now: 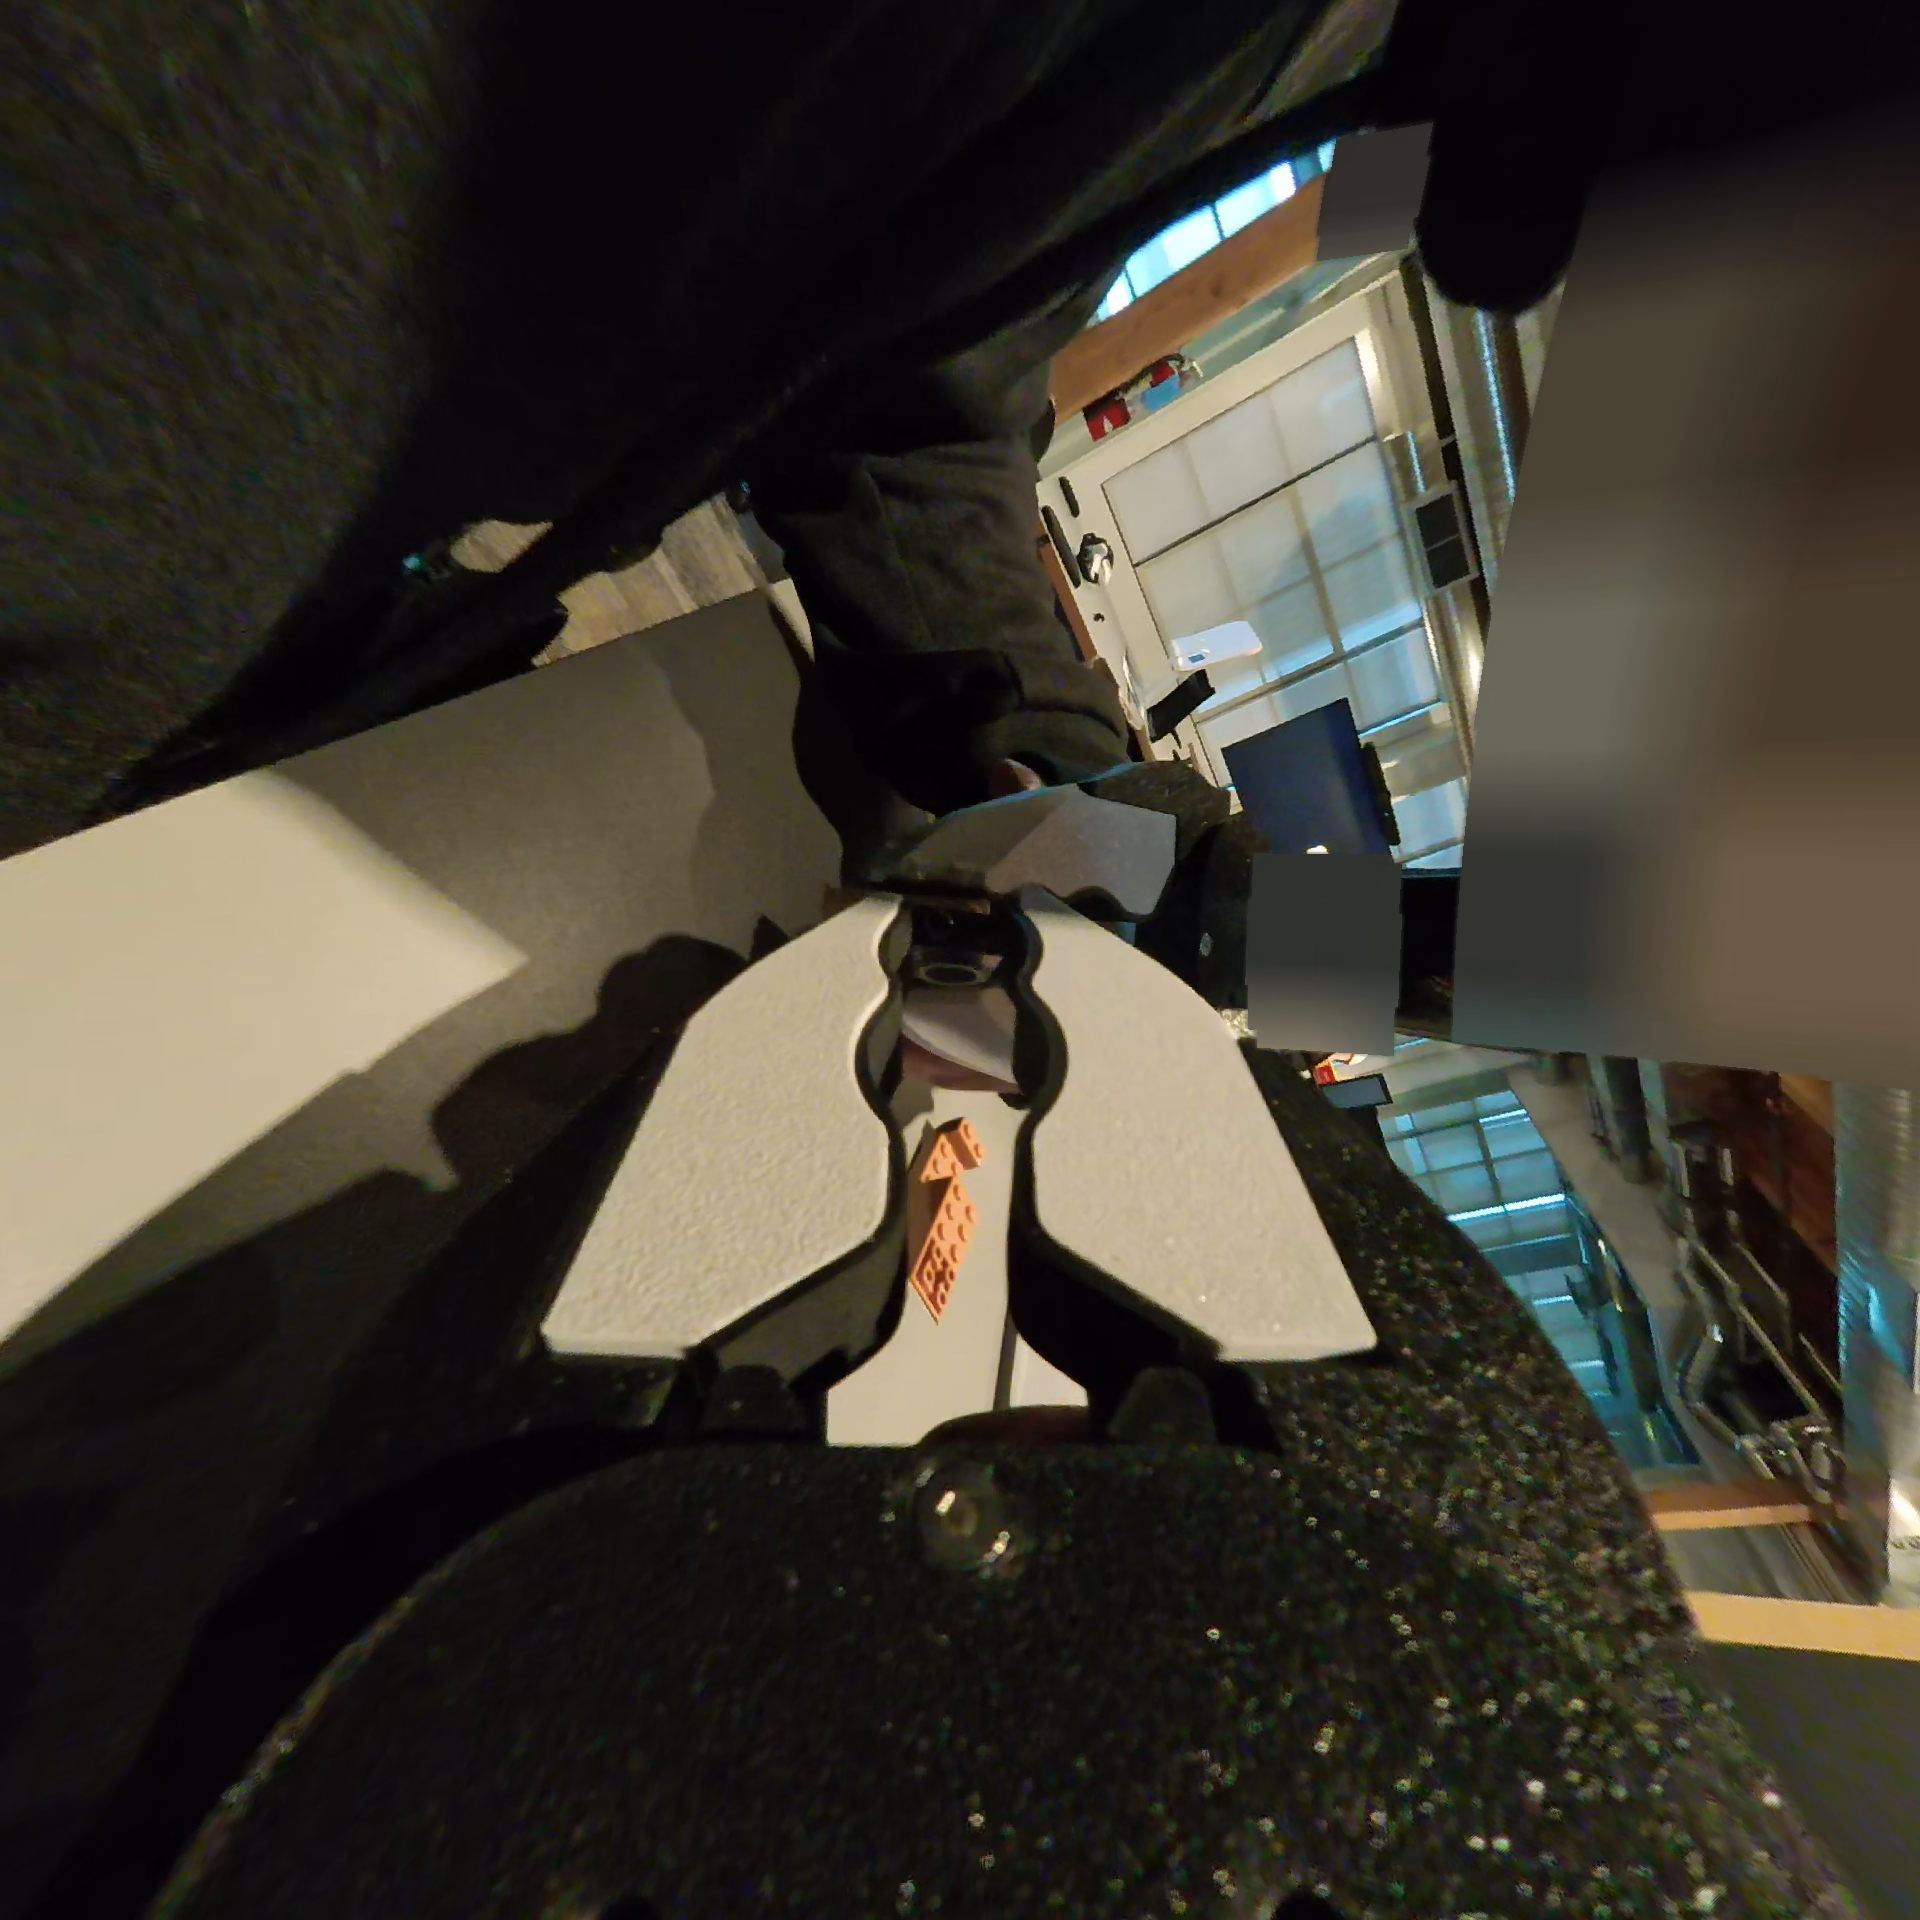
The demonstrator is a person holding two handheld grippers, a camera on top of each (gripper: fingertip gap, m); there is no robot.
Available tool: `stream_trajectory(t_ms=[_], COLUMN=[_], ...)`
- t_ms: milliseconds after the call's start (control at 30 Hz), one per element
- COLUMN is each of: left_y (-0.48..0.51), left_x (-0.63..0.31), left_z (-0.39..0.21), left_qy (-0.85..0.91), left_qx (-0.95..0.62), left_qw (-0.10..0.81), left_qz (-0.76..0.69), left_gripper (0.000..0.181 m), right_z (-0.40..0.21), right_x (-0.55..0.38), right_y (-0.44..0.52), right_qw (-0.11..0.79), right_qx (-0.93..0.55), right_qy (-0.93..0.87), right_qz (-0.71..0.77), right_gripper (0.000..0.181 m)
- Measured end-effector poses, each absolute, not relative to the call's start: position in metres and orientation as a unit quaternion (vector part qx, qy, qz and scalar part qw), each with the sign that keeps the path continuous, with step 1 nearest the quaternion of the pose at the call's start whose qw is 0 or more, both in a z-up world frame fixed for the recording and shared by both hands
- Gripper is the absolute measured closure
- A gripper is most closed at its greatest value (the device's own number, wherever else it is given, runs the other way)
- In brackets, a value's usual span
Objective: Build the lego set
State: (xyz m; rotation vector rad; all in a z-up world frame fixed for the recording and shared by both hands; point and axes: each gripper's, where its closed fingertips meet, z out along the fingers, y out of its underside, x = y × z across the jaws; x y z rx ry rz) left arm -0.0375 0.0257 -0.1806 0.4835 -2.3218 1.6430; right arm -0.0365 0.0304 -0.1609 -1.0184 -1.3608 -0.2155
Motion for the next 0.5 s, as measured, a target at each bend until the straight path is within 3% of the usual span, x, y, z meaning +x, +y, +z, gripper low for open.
stream_trajectory(t_ms=[500], left_y=[0.0237], left_x=[-0.0369], left_z=[-0.1769], left_qy=[-0.787], left_qx=[0.172], left_qw=[0.136], left_qz=[0.576], left_gripper=[0.165], right_z=[-0.1613], right_x=[-0.0336], right_y=[0.0327], right_qw=[0.659], right_qx=[-0.456], right_qy=[-0.588], right_qz=[-0.110], right_gripper=[0.164])
